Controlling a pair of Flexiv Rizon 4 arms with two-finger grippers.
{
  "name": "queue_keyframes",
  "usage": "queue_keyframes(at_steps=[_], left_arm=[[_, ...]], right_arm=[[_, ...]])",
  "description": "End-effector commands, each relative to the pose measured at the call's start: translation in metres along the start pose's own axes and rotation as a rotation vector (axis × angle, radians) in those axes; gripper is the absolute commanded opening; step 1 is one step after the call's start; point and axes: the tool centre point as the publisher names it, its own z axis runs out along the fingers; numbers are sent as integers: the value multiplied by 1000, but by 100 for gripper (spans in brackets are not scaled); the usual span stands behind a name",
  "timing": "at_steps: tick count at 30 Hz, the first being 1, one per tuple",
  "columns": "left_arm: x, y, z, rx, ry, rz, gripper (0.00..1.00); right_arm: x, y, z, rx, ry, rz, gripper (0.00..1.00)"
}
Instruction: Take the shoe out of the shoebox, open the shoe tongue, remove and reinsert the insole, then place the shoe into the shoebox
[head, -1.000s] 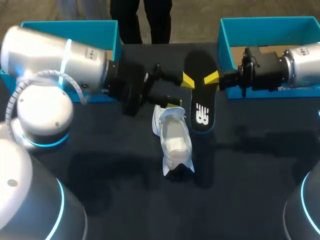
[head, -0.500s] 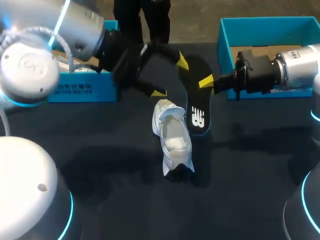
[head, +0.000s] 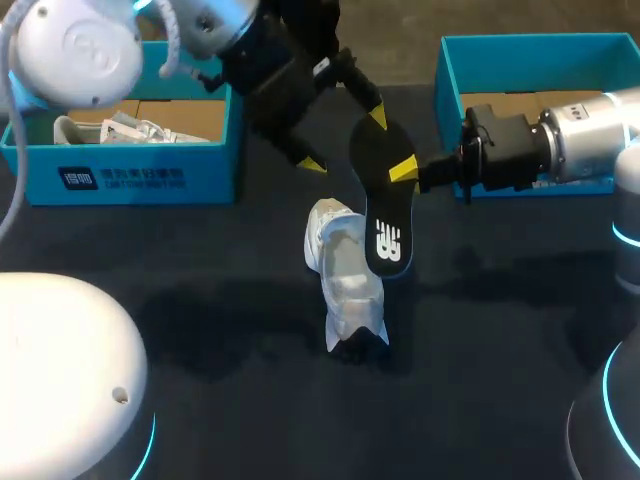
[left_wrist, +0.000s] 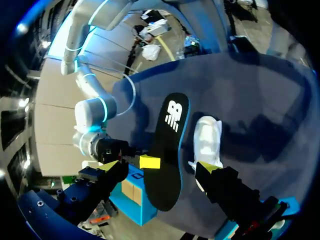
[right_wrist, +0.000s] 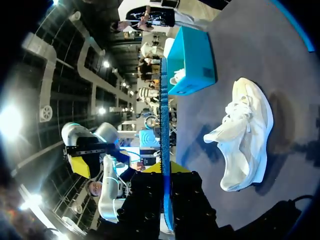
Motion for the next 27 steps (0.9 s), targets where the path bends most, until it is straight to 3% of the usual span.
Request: queue_keyframes(at_steps=[1, 11, 27], left_arm=[[-8, 9, 3, 3, 473, 32, 100], [-5, 14, 8, 6, 620, 91, 100], [-16, 24, 14, -32, 583, 106, 100]], right_arm=[[-1, 2, 3, 11, -8, -1, 0], [0, 5, 7, 33, -49, -17, 0], [-1, 8, 10, 35, -36, -22, 0]])
